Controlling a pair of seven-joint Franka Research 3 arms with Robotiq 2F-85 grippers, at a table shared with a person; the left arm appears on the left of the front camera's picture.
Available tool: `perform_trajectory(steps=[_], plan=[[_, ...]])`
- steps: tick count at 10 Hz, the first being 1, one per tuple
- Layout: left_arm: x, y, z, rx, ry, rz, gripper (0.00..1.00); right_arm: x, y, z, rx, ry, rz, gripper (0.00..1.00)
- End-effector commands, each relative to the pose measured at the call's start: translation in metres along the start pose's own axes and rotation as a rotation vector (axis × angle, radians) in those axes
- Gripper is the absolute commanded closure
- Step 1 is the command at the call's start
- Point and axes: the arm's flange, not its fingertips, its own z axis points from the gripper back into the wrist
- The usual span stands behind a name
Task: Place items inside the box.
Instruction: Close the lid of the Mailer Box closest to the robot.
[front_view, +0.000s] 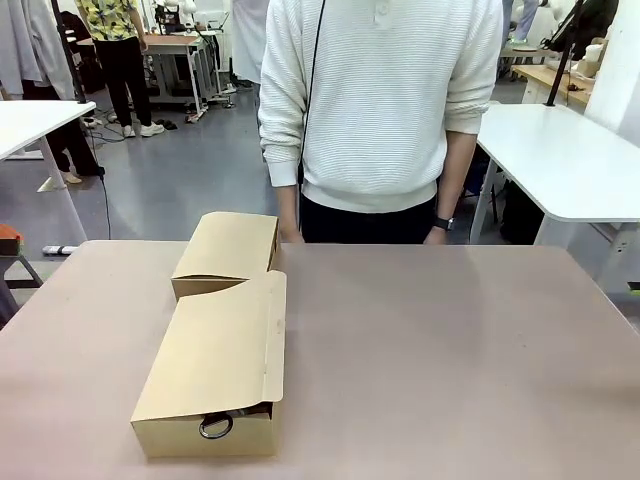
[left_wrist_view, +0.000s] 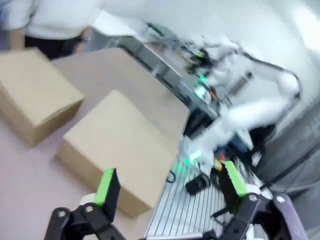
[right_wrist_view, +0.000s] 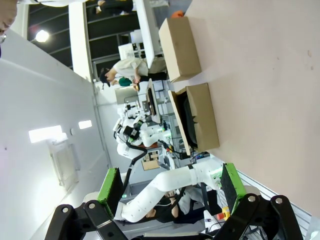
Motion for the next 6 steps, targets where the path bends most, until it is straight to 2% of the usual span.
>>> perform_trajectory(steps=[1, 2, 6], plan=[[-0.028, 0.021, -0.018, 0.145, -0.172, 0.2, 0.0, 0.001, 0.007, 0.0, 0.02, -0.007, -0.017, 0.0], [0.0, 0.0, 0.0, 0.0, 0.0, 0.0, 0.0, 0.001, 0.007, 0.0, 0.02, -0.007, -0.017, 0.0], [0.0, 0.0, 0.0, 0.0, 0.0, 0.0, 0.0, 0.001, 0.007, 0.0, 0.02, -0.007, -0.017, 0.0]])
